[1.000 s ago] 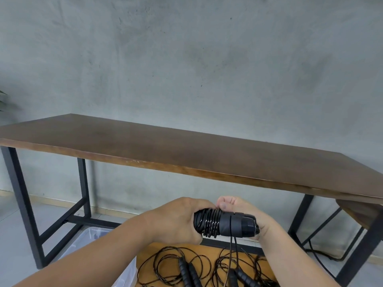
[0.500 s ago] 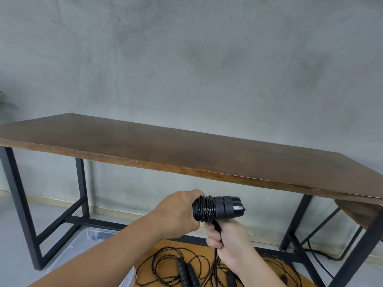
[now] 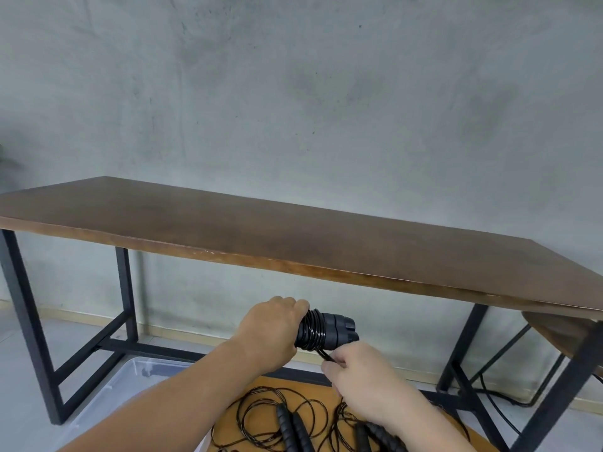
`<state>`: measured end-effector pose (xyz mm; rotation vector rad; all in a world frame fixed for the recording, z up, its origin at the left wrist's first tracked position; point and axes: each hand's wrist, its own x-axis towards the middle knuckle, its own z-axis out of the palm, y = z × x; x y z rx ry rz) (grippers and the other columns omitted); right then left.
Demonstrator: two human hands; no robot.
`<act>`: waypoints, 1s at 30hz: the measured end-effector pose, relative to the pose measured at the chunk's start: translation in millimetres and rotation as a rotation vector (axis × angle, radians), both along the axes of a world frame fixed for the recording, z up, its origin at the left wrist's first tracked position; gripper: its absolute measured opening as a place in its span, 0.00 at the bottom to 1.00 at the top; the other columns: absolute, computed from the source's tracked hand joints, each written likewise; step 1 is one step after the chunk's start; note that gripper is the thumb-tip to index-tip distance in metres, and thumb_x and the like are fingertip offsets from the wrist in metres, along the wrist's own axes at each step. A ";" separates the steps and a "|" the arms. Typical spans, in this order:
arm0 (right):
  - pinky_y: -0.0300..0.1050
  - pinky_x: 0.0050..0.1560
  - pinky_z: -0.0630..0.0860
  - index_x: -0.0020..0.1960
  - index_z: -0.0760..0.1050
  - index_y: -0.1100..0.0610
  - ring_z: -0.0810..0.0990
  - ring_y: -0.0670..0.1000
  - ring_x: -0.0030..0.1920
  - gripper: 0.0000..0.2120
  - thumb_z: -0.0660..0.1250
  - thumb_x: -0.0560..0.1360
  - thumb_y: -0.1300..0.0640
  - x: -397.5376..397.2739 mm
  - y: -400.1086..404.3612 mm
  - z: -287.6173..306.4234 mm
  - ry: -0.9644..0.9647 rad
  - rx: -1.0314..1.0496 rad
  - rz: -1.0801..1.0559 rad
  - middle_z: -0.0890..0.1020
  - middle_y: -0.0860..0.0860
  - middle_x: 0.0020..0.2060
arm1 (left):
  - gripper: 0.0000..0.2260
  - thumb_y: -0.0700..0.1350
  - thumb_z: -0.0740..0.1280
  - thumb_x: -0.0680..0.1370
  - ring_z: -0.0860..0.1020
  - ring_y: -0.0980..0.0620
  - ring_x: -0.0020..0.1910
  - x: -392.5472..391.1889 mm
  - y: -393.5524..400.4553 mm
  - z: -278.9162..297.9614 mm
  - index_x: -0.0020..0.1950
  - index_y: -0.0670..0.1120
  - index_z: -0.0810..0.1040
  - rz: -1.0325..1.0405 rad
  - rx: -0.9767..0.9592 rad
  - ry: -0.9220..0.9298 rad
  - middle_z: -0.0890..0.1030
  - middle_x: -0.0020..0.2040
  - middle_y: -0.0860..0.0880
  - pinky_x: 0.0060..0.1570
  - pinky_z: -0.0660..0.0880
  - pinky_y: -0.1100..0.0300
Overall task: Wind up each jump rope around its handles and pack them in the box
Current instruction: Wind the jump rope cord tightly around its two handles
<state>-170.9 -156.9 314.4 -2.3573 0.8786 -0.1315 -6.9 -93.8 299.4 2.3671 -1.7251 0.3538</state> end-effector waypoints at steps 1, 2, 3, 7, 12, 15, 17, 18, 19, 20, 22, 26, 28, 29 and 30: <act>0.40 0.36 0.70 0.38 0.75 0.52 0.73 0.46 0.33 0.14 0.60 0.81 0.52 -1.7 0.3 5.1 0.037 -0.047 0.022 0.76 0.48 0.33 | 0.17 0.43 0.66 0.77 0.75 0.49 0.53 -0.1 1.0 -1.4 0.64 0.50 0.68 -0.010 0.013 -0.011 0.76 0.56 0.49 0.48 0.74 0.58; 0.37 0.35 0.70 0.37 0.75 0.51 0.73 0.45 0.33 0.14 0.60 0.81 0.53 -3.3 -0.3 10.1 0.071 -0.090 0.045 0.76 0.47 0.33 | 0.18 0.43 0.67 0.77 0.75 0.49 0.54 -0.2 1.4 -2.6 0.65 0.50 0.68 -0.025 0.025 -0.018 0.76 0.55 0.49 0.49 0.75 0.57; 0.37 0.34 0.70 0.38 0.76 0.51 0.74 0.45 0.34 0.13 0.60 0.80 0.53 -4.6 -1.3 15.1 0.098 -0.125 0.069 0.76 0.46 0.33 | 0.18 0.43 0.67 0.76 0.75 0.49 0.53 -0.3 2.1 -3.2 0.65 0.50 0.67 -0.042 0.035 -0.024 0.76 0.55 0.49 0.49 0.75 0.57; 0.40 0.41 0.79 0.45 0.84 0.52 0.81 0.46 0.42 0.09 0.66 0.77 0.53 -8.1 -9.9 36.6 0.127 -0.202 0.113 0.83 0.48 0.40 | 0.20 0.44 0.67 0.76 0.74 0.50 0.52 -1.3 4.6 -0.3 0.66 0.51 0.67 -0.114 0.048 -0.055 0.76 0.54 0.49 0.47 0.75 0.57; 0.40 0.43 0.81 0.41 0.84 0.49 0.82 0.45 0.43 0.06 0.77 0.70 0.47 -10.0 -26.8 62.3 0.108 -0.173 0.206 0.84 0.44 0.39 | 0.17 0.48 0.69 0.76 0.74 0.50 0.49 -6.2 10.9 2.8 0.63 0.53 0.70 -0.254 0.101 0.010 0.77 0.51 0.51 0.46 0.75 0.55; 0.42 0.44 0.80 0.39 0.84 0.49 0.81 0.43 0.42 0.08 0.79 0.66 0.45 -7.3 -39.1 66.1 0.107 -0.126 0.297 0.84 0.44 0.38 | 0.13 0.50 0.68 0.76 0.74 0.51 0.48 -13.7 16.3 8.0 0.59 0.53 0.72 -0.320 0.138 0.053 0.77 0.49 0.51 0.46 0.74 0.54; 0.41 0.44 0.79 0.39 0.84 0.49 0.81 0.42 0.39 0.09 0.79 0.65 0.46 -7.6 -46.9 63.2 0.073 -0.066 0.341 0.84 0.44 0.37 | 0.12 0.49 0.68 0.76 0.74 0.51 0.47 -16.3 18.9 11.2 0.58 0.53 0.72 -0.350 0.148 0.075 0.77 0.48 0.51 0.46 0.74 0.54; 0.40 0.43 0.78 0.39 0.84 0.49 0.80 0.41 0.38 0.09 0.80 0.65 0.47 -8.2 -50.1 60.4 0.049 -0.014 0.356 0.84 0.44 0.36 | 0.11 0.49 0.68 0.76 0.74 0.51 0.47 -17.0 20.6 12.3 0.57 0.54 0.72 -0.357 0.154 0.097 0.77 0.48 0.52 0.46 0.75 0.54; 0.39 0.43 0.77 0.39 0.84 0.50 0.80 0.41 0.38 0.08 0.80 0.65 0.48 -8.4 -52.5 57.4 0.026 0.045 0.367 0.84 0.44 0.36 | 0.11 0.48 0.68 0.76 0.75 0.51 0.47 -17.4 22.7 14.0 0.57 0.54 0.72 -0.361 0.160 0.117 0.77 0.47 0.52 0.47 0.75 0.53; 0.38 0.42 0.76 0.39 0.84 0.50 0.80 0.41 0.38 0.07 0.80 0.66 0.49 -8.5 -54.4 54.1 0.003 0.100 0.375 0.83 0.44 0.35 | 0.11 0.47 0.68 0.75 0.75 0.50 0.47 -17.6 24.2 16.1 0.56 0.54 0.73 -0.362 0.165 0.131 0.77 0.47 0.52 0.47 0.75 0.52; 0.37 0.39 0.74 0.37 0.84 0.49 0.78 0.41 0.36 0.06 0.80 0.66 0.51 -8.6 -57.1 48.4 -0.042 0.185 0.370 0.82 0.43 0.33 | 0.10 0.46 0.68 0.75 0.74 0.50 0.47 -17.9 26.9 20.2 0.53 0.54 0.72 -0.360 0.168 0.160 0.77 0.46 0.52 0.46 0.75 0.53; 0.38 0.34 0.68 0.36 0.83 0.50 0.71 0.46 0.33 0.10 0.81 0.62 0.46 -8.9 -67.7 35.3 -0.117 0.318 0.305 0.78 0.47 0.31 | 0.13 0.41 0.68 0.73 0.75 0.52 0.45 -20.9 32.7 22.8 0.50 0.57 0.70 -0.383 0.199 0.306 0.77 0.46 0.52 0.41 0.71 0.60; 0.38 0.33 0.67 0.36 0.83 0.52 0.71 0.46 0.32 0.12 0.80 0.60 0.46 -9.8 -72.3 26.4 -0.177 0.426 0.261 0.77 0.48 0.30 | 0.17 0.40 0.68 0.71 0.75 0.55 0.44 -22.6 34.6 21.4 0.49 0.61 0.70 -0.384 0.189 0.410 0.77 0.44 0.54 0.39 0.70 0.62; 0.39 0.33 0.68 0.36 0.83 0.53 0.71 0.46 0.31 0.11 0.80 0.60 0.48 -9.8 -74.0 21.8 -0.211 0.492 0.240 0.77 0.49 0.30 | 0.18 0.39 0.69 0.71 0.76 0.55 0.43 -23.0 35.1 21.4 0.49 0.62 0.70 -0.379 0.176 0.464 0.77 0.44 0.55 0.39 0.71 0.62; 0.40 0.34 0.69 0.36 0.82 0.54 0.73 0.47 0.32 0.11 0.80 0.61 0.50 -9.5 -74.9 17.1 -0.248 0.557 0.210 0.78 0.51 0.32 | 0.18 0.39 0.69 0.70 0.76 0.55 0.43 -23.3 35.1 22.0 0.49 0.62 0.71 -0.375 0.160 0.515 0.78 0.43 0.55 0.39 0.72 0.61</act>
